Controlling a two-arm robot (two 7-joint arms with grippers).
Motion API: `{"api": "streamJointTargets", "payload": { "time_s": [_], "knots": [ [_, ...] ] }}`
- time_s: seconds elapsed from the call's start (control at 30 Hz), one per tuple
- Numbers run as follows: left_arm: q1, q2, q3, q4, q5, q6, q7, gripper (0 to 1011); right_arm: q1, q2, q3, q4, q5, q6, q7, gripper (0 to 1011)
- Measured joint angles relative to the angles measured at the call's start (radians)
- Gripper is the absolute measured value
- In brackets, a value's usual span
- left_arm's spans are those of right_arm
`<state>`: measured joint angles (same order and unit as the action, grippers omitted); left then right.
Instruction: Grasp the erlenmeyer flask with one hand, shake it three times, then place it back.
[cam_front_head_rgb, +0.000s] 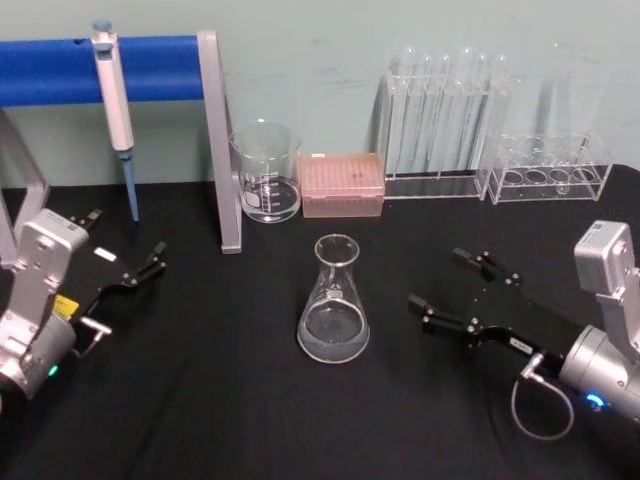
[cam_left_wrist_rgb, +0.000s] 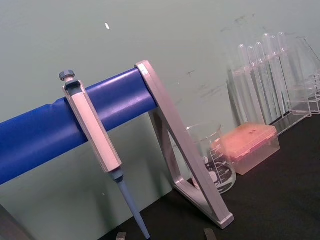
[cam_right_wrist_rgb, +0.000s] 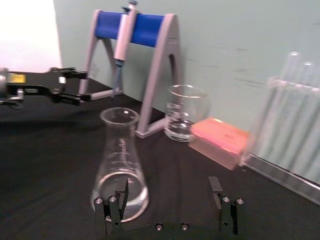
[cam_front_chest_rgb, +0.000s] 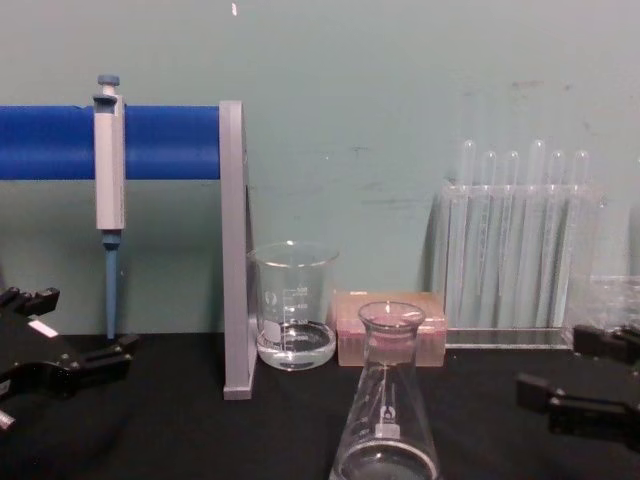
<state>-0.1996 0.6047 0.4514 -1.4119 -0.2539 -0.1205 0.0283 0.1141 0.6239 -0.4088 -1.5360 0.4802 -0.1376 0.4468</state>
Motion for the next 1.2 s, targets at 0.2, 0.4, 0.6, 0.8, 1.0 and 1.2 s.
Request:
{"api": "streamJointTargets", "payload": {
  "time_s": [0.2,0.4,0.6,0.8,1.0,1.2],
  "knots": [
    [0.0,0.0,0.0,0.0,0.0,0.0,0.0,1001,0.009,-0.025,-0.013,-0.001,-0.006,0.01,0.038,1003],
    [0.0,0.0,0.0,0.0,0.0,0.0,0.0,1001,0.033,-0.06,-0.028,0.02,-0.026,0.015,0.057,1003],
    [0.0,0.0,0.0,0.0,0.0,0.0,0.0,1001,0.072,-0.105,-0.045,0.061,-0.053,0.015,0.077,1003],
    [0.0,0.0,0.0,0.0,0.0,0.0,0.0,1001,0.114,-0.155,-0.06,0.111,-0.083,0.011,0.086,1003],
    [0.0,0.0,0.0,0.0,0.0,0.0,0.0,1001,0.143,-0.2,-0.069,0.151,-0.114,0.007,0.086,1002],
    [0.0,0.0,0.0,0.0,0.0,0.0,0.0,1001,0.169,-0.238,-0.074,0.187,-0.139,0.002,0.084,1002]
  ]
}}
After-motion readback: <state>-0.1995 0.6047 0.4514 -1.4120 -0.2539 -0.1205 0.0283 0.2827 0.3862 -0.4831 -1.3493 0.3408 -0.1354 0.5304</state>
